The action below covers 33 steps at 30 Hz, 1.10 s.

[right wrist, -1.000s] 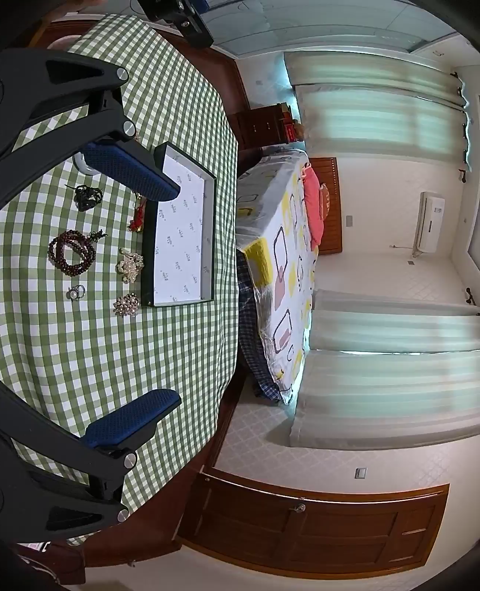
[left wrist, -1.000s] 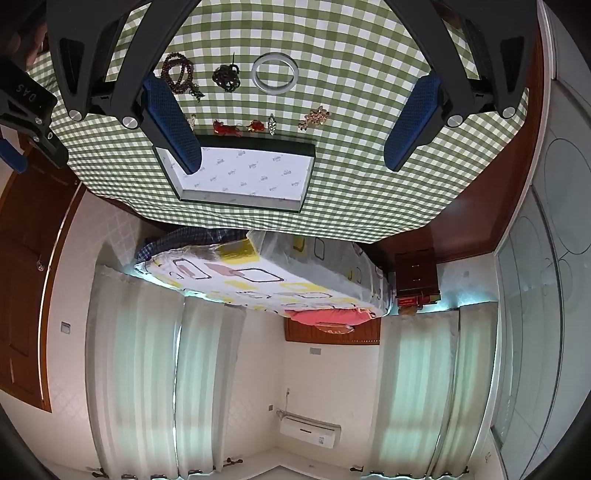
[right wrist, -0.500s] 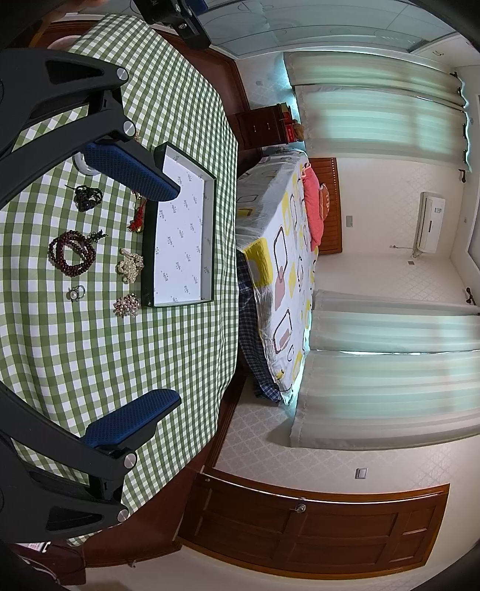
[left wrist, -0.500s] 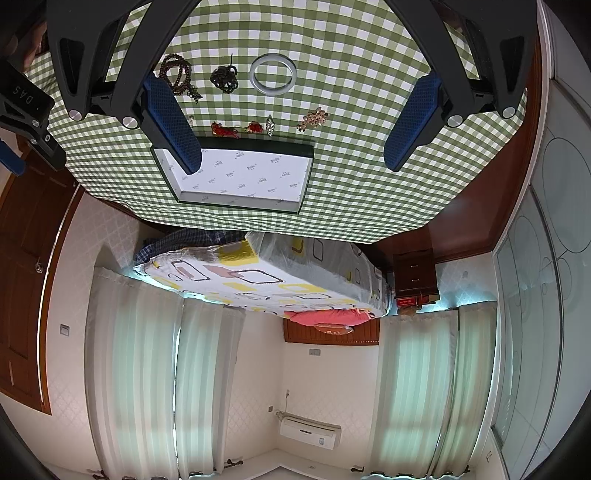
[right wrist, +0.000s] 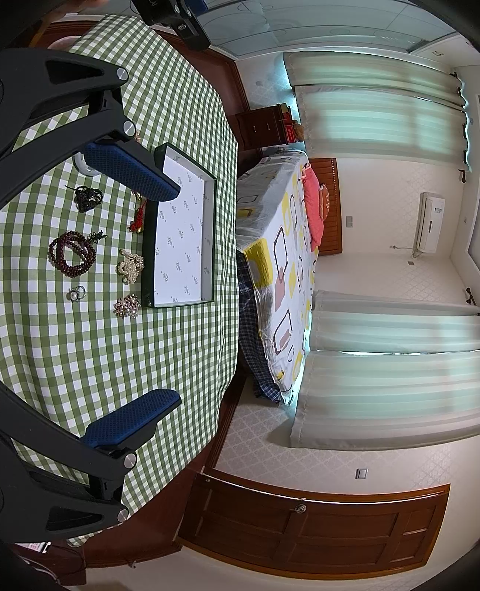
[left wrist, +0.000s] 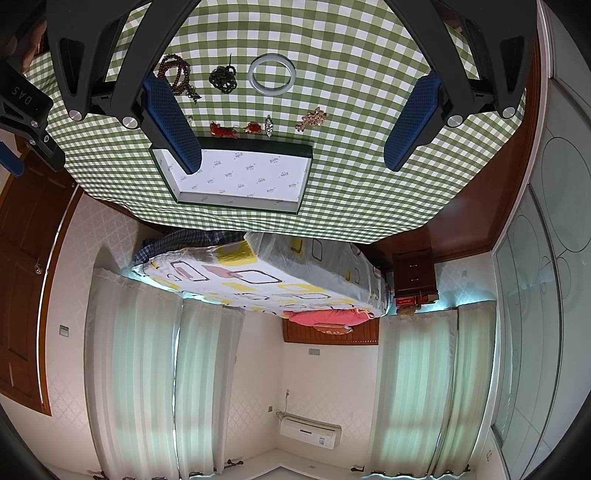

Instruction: Organize jewelry

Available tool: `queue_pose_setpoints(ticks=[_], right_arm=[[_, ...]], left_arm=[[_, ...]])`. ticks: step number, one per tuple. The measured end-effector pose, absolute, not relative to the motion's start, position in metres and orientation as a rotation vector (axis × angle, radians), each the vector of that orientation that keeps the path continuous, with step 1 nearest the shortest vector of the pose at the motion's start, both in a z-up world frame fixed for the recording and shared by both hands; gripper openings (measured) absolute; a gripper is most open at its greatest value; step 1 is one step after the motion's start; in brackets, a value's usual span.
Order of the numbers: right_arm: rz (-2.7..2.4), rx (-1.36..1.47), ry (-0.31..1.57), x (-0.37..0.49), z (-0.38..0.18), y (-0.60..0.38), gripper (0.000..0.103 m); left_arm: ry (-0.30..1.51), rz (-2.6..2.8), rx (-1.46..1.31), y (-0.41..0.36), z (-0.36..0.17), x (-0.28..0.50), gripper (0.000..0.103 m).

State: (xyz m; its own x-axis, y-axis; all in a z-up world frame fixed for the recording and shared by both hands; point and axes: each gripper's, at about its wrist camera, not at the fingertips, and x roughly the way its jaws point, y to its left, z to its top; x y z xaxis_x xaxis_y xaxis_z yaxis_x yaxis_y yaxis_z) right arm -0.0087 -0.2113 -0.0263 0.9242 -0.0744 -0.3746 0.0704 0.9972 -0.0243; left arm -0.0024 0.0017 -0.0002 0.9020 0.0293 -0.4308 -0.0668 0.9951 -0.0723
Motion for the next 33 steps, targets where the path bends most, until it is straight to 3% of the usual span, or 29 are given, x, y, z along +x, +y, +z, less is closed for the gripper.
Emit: queue_pose_setpoints(ticks=[33], right_arm=[[-0.072, -0.009, 0.385, -0.0107, -0.0251, -0.2085, 0.099]], left_arm=[[0.45, 0.055, -0.076, 0.0024, -0.0027, -0.0029, 0.096]])
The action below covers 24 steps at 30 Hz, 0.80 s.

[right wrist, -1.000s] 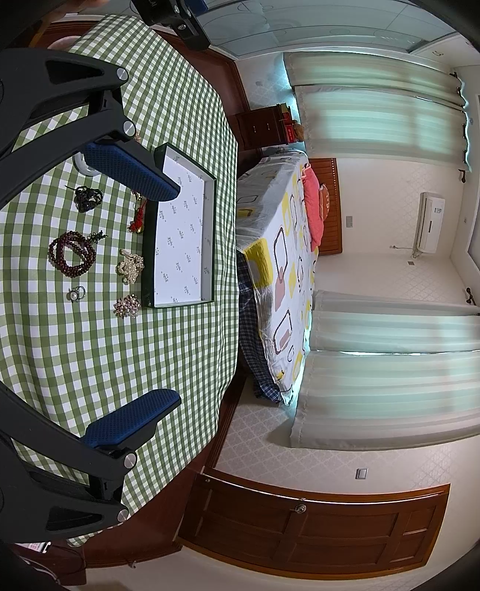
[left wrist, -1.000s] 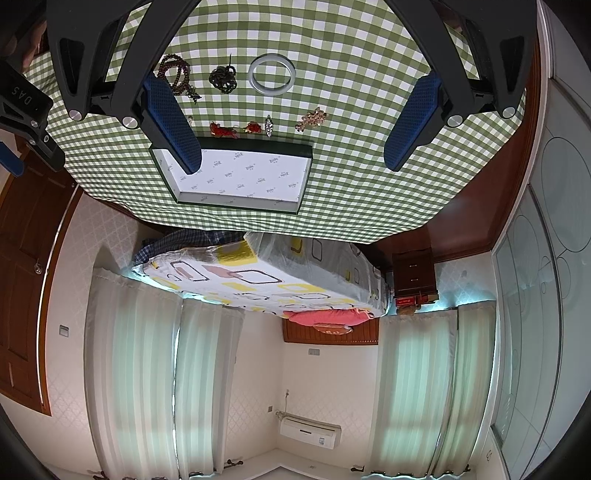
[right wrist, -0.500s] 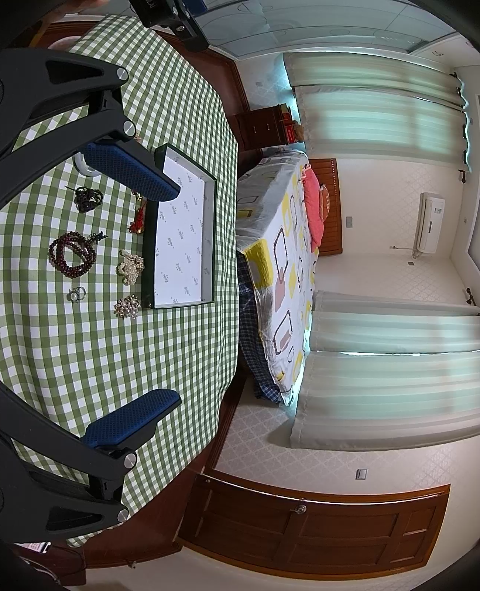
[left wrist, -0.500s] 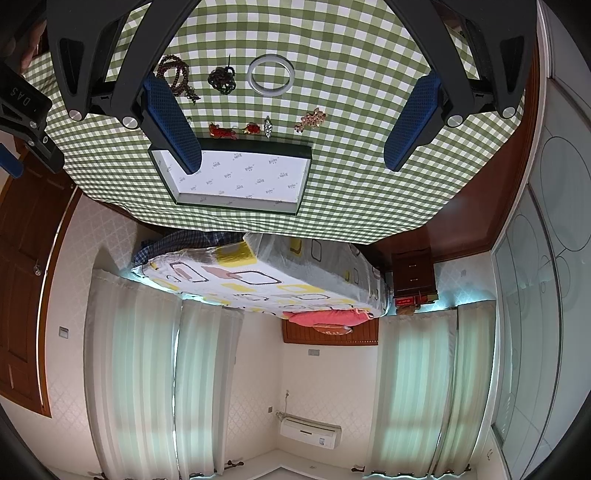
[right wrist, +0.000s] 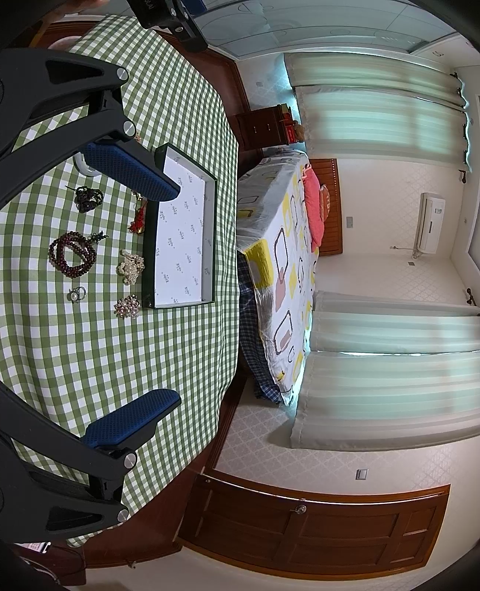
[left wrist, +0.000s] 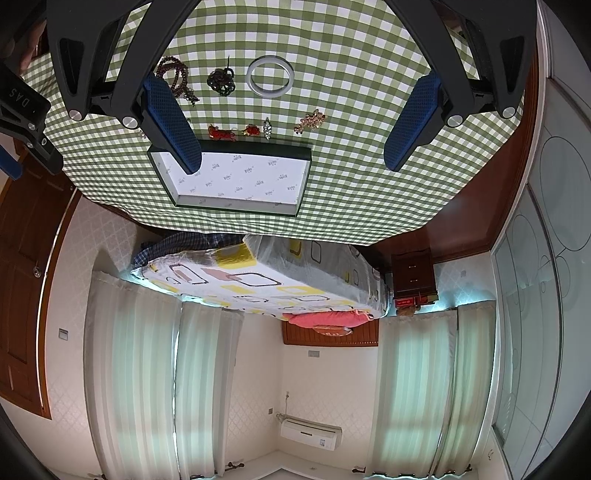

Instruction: Organize jewelry

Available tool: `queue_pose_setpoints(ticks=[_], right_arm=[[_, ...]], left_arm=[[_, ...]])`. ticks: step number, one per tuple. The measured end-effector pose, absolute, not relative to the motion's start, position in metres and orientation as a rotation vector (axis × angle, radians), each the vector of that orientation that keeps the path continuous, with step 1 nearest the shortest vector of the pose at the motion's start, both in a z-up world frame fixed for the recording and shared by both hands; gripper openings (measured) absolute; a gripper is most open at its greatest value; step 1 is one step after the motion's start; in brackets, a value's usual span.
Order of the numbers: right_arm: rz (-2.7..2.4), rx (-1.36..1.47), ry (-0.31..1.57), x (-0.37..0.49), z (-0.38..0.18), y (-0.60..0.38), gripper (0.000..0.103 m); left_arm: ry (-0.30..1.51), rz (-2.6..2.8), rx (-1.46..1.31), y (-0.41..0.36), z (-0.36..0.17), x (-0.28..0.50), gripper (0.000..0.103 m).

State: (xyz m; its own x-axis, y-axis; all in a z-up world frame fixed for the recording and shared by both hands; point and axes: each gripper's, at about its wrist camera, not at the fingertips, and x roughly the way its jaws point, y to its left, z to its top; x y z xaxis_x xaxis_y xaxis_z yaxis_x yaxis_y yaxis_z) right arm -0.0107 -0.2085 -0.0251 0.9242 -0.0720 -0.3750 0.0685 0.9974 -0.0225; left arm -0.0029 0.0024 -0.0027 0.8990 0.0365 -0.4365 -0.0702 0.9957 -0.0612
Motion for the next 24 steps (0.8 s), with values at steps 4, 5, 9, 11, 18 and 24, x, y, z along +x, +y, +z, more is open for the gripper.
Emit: queue_pose_setpoints(ticks=[4, 5, 9, 11, 18, 24], right_arm=[[-0.072, -0.011, 0.384, -0.0108, -0.025, -0.2082, 0.099], [-0.071, -0.01, 0.385, -0.0107, -0.0255, -0.2088, 0.099], [-0.071, -0.009, 0.385, -0.0107, -0.0255, -0.2082, 0.099], [-0.071, -0.01, 0.385, -0.0106, -0.0256, -0.2079, 0.099], [-0.07, -0.009, 0.386, -0.0109, -0.0255, -0.2077, 0.099], [-0.064, -0.006, 0.393, -0.0084, -0.0291, -0.2055, 0.099]], left_arm=[[0.45, 0.056, -0.076, 0.0025, -0.0026, -0.0031, 0.096], [0.45, 0.055, -0.076, 0.002, -0.0026, -0.0028, 0.096], [0.45, 0.055, -0.076, 0.0017, -0.0026, -0.0026, 0.096], [0.451, 0.055, -0.076, 0.0024, -0.0025, -0.0029, 0.096], [0.454, 0.052, -0.073, 0.0018, -0.0046, -0.0029, 0.096], [0.464, 0.055, -0.067, 0.0004, -0.0105, -0.0008, 0.096]])
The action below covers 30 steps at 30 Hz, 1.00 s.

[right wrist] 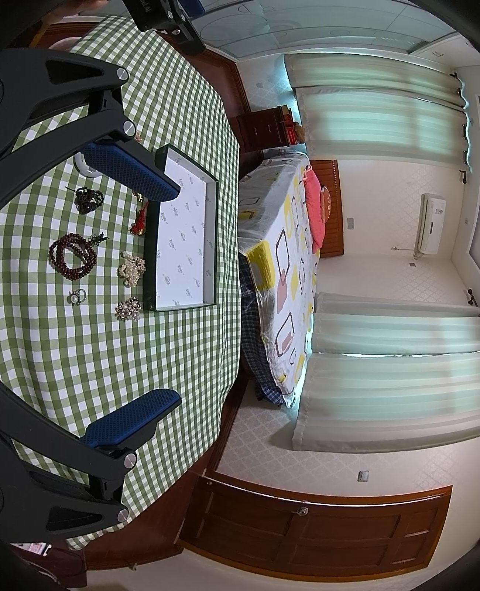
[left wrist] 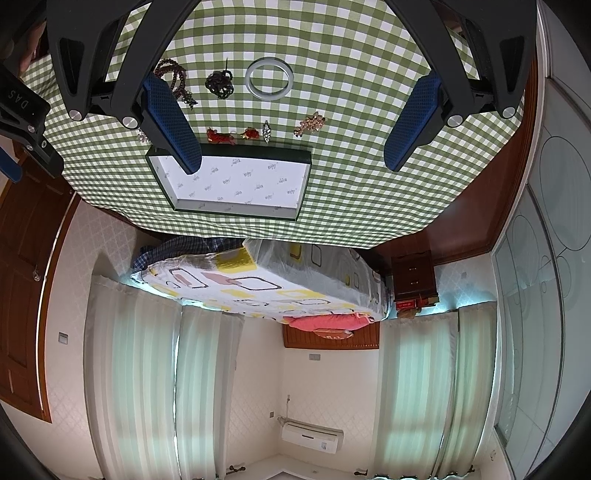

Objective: Organize jewelry
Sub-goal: 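Lower the left tool over the pale jade bangle and close on it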

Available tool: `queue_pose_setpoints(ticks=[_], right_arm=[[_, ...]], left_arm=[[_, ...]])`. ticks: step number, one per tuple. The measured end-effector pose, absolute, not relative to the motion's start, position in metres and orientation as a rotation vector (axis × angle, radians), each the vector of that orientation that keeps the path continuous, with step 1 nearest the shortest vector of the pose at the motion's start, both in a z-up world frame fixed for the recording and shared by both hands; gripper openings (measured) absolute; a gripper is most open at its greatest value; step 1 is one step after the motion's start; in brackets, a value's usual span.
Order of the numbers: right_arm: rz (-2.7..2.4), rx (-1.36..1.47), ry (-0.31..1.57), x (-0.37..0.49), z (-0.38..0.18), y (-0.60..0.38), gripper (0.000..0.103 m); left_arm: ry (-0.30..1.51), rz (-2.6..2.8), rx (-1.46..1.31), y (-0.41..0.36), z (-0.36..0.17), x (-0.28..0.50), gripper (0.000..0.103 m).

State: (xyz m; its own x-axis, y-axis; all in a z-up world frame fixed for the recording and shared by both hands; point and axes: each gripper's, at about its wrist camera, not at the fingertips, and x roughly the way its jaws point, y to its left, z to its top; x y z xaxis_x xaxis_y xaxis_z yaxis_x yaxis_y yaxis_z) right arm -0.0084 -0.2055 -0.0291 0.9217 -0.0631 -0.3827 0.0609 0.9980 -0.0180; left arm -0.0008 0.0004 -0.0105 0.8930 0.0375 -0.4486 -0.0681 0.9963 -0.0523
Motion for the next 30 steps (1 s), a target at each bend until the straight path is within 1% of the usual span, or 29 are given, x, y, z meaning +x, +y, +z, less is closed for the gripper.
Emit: queue_pose_setpoints(ticks=[6, 10, 21, 30], right_arm=[[-0.045, 0.007, 0.41, 0.003, -0.046, -0.208, 0.099], [-0.047, 0.018, 0.438, 0.017, -0.068, -0.213, 0.099], [-0.054, 0.034, 0.567, 0.054, -0.152, -0.228, 0.099], [-0.052, 0.081, 0.626, 0.068, -0.181, -0.242, 0.099]], left_arm=[[0.497, 0.061, -0.057, 0.0, -0.023, 0.011, 0.096], [0.546, 0.06, -0.066, 0.005, -0.042, 0.027, 0.096], [0.715, 0.005, -0.039, -0.001, -0.129, 0.066, 0.096], [0.817, -0.015, -0.027, -0.015, -0.173, 0.096, 0.096]])
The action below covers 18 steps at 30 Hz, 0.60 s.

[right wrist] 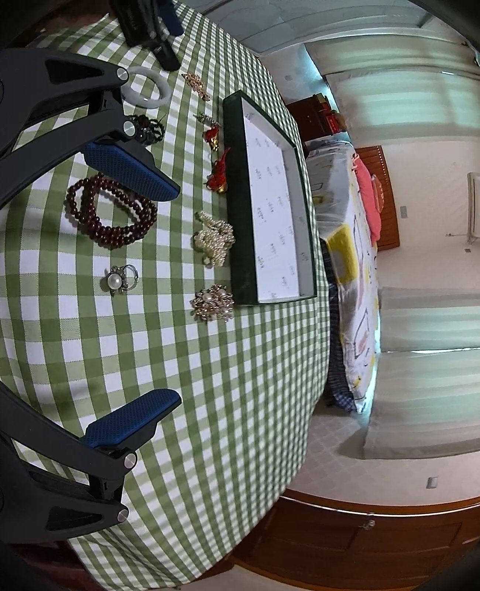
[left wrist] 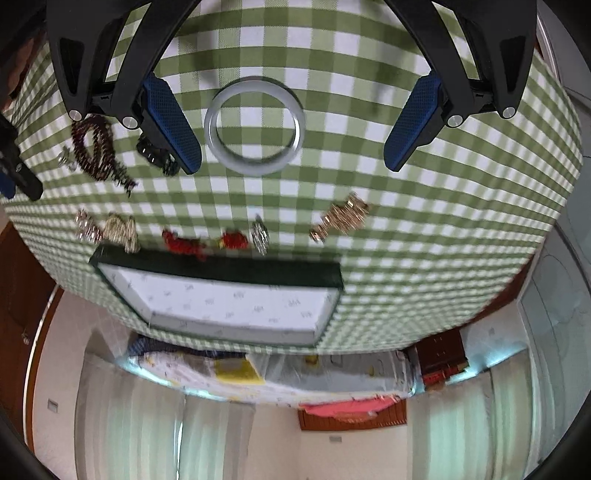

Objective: Organize jewelry
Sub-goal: 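Lower the left tool over the pale jade bangle and close on it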

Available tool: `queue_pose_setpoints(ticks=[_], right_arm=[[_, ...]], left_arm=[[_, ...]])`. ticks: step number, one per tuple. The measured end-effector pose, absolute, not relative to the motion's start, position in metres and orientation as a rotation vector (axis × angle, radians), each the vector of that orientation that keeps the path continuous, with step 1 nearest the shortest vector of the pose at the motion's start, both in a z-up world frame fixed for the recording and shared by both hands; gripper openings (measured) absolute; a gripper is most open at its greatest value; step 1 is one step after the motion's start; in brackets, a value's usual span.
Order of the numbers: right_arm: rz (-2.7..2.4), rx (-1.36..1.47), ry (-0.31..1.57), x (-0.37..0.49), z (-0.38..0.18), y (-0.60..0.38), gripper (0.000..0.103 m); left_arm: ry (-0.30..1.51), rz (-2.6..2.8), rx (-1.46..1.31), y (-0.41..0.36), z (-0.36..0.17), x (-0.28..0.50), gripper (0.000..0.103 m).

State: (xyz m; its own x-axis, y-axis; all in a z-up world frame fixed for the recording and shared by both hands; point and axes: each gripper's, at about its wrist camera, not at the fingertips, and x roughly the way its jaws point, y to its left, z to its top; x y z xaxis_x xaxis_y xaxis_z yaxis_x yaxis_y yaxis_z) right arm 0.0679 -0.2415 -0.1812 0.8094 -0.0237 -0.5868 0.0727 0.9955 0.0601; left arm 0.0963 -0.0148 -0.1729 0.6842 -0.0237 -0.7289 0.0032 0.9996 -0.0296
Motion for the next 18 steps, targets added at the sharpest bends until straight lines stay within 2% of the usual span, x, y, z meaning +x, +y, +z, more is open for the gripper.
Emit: queue_pose_setpoints(ticks=[18], right_arm=[[-0.027, 0.088, 0.673, 0.081, -0.197, -0.237, 0.099]], left_arm=[[0.878, -0.033, 0.012, -0.027, -0.202, 0.109, 0.096]])
